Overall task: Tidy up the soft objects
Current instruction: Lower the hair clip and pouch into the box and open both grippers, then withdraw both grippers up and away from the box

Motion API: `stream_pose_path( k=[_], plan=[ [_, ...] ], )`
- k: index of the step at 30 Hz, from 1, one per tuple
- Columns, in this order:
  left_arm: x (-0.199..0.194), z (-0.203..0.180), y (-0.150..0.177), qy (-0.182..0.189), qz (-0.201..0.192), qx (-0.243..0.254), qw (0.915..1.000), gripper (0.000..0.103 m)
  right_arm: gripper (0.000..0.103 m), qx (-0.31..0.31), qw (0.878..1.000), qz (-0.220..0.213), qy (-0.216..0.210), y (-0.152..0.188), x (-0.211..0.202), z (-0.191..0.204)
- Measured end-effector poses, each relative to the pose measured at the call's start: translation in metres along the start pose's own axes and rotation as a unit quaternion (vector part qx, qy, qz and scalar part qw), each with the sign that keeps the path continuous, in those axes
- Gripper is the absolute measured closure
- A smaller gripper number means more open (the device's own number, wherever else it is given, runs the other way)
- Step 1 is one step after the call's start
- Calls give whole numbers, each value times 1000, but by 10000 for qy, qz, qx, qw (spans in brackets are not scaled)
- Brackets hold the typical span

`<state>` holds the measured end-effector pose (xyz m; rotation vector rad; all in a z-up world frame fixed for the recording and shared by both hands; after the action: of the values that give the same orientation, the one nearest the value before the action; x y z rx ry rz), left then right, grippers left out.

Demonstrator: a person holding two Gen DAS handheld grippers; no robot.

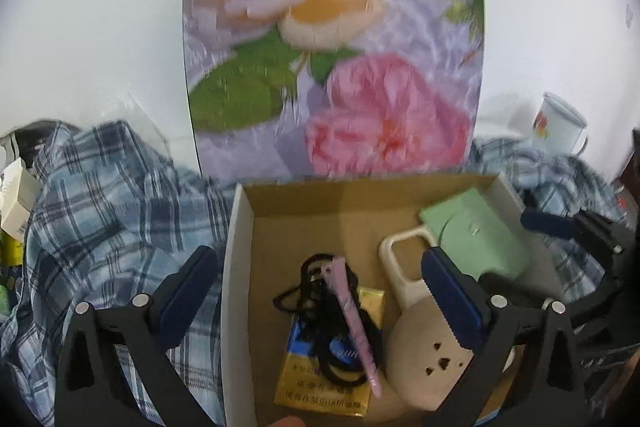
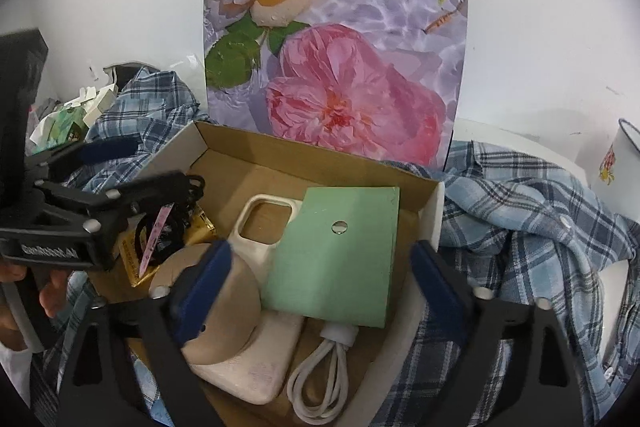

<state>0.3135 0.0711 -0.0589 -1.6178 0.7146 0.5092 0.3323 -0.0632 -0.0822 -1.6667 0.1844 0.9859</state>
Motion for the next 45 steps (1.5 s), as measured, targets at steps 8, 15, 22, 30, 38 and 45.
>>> stream_pose_path(
  k=[8,15,22,30,38,45],
  plan=[
    [-6,0,-4,-75,-188,46,9998,0,0,-22,9998,-146,134,-2,-6,-1],
    [-12,-2,-6,-45,-243,62,9997,0,0,-35,9992,-371,108,-8,-16,-1],
    [-20,-14,-10,44,-370,89,9993,0,0,17,9974,-708,148,-20,-36,-4],
    [-38,-24,-22,129,-722,153,9972,0,0,93,9948,-1004,150,-33,-64,-10],
    [-55,-38,-30,198,-897,285,9954,0,0,99,9913,-1307,139,-44,-97,-15],
    [-84,-63,-42,386,-1195,498,9908,0,0,217,9869,-1597,5,-55,-133,-19]
  ],
)
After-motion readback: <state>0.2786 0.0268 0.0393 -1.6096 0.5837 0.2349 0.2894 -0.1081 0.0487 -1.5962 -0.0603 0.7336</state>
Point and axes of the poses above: each gripper's, at about its wrist camera, not at the fingertips, and x roughly the way its jaws point, z to its left, y to its underside, the point moved 8 cm from there along x, roughly the way its jaws point, and after that the axes turned 12 degrees about y, right-handed, at the moved point
